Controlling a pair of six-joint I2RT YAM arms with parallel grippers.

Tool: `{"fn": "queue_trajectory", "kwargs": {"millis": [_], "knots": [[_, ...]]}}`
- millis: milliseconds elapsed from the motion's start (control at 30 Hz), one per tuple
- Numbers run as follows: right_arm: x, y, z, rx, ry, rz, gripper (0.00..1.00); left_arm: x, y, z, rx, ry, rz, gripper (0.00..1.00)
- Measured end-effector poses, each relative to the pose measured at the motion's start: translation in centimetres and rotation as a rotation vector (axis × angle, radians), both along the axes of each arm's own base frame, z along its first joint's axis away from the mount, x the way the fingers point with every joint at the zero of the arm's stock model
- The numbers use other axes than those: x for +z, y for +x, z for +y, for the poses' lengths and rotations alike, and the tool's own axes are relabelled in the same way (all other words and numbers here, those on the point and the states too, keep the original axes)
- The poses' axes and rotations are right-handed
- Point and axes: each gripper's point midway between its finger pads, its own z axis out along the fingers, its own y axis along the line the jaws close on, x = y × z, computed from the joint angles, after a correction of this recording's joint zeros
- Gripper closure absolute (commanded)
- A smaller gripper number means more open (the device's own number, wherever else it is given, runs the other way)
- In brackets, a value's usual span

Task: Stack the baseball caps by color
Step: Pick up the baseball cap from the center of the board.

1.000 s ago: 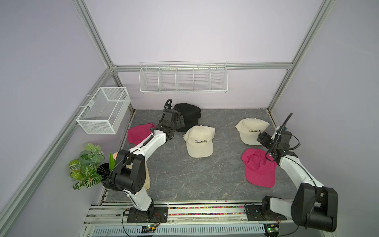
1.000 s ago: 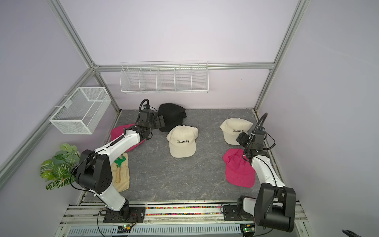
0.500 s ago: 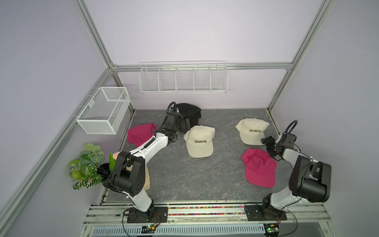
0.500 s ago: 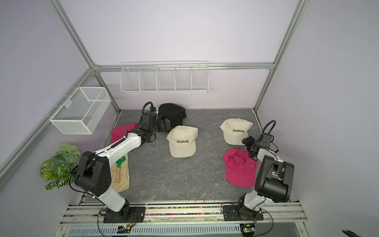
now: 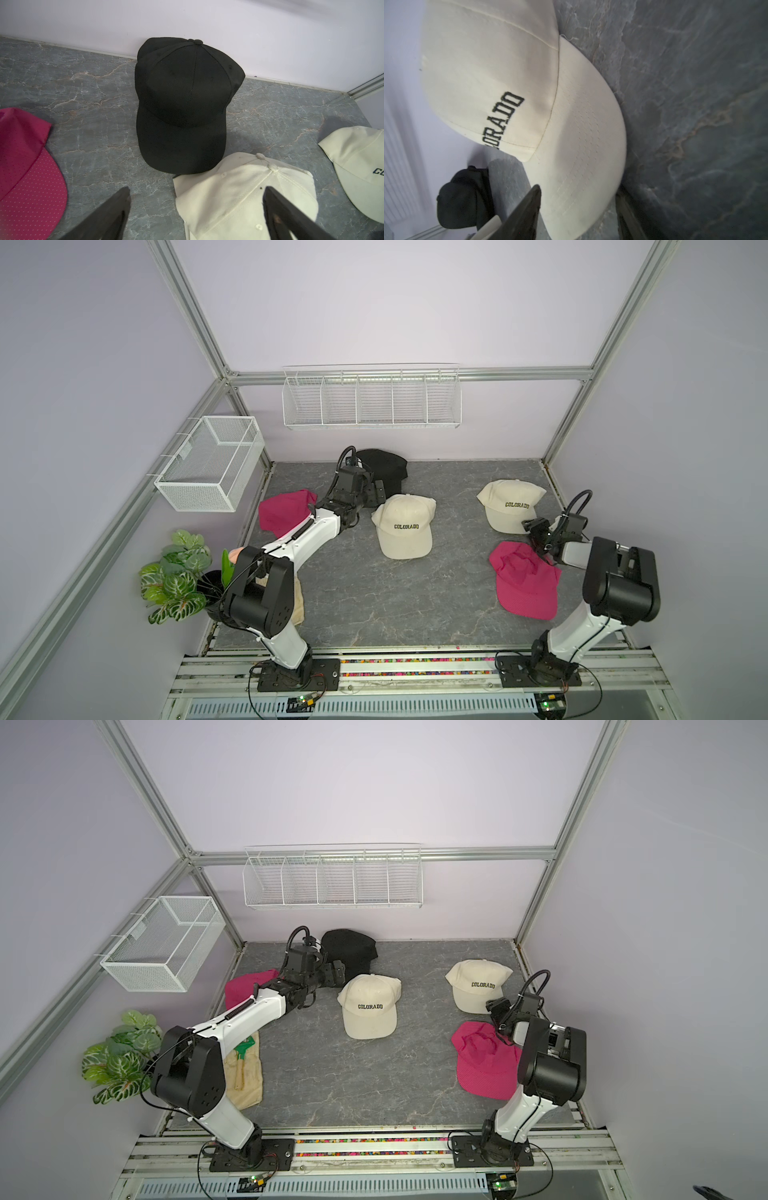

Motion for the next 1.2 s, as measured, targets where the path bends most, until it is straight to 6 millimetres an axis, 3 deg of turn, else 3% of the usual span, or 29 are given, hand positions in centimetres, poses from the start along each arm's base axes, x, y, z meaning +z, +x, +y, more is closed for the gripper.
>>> {"fn": "queue_trajectory", "kwargs": {"millis": [133,233,467,600,667,767,933,1033,1133,1200], "knots": [[0.1,1.6,0.4,-0.061,0.046,-0.091,0.44,0.0,0.0,0.0,0.0,0.0,0.001,0.01],[0.1,2.5,0.7,-0.105,0.069,-0.15,0.51,-0.1,-0.1,0.1,0.0,0.003,0.006,0.01],[-0.2,2.7,0.5,-0.185,0.101,-0.216,0.75,-0.3,-0.2,0.1,-0.002,0.006,0.014,0.0],[0.8,2.7,0.3,-0.213,0.108,-0.26,0.93,-0.3,-0.5,-0.6,-0.033,-0.017,0.023,0.0],[2.2,2.7,0.3,-0.223,0.112,-0.294,0.94,0.1,-1.0,-1.7,-0.077,-0.049,0.021,0.0],[5.6,2.5,0.3,-0.225,0.096,-0.367,0.94,1.2,-2.9,-4.8,-0.192,-0.105,0.016,0.0],[11.6,1.5,0.3,-0.231,0.029,-0.464,0.93,1.6,-7.9,-13.6,-0.448,-0.126,0.047,0.0],[14.7,0.4,0.6,-0.228,-0.017,-0.511,0.94,-0.1,-11.5,-18.7,-0.612,-0.108,0.101,0.0],[17.0,-0.9,0.8,-0.229,-0.055,-0.547,0.94,-2.7,-14.4,-22.6,-0.751,-0.06,0.181,0.0],[18.0,-1.7,0.8,-0.23,-0.077,-0.56,0.94,-4.3,-15.5,-24.2,-0.806,-0.031,0.222,0.0]]}}
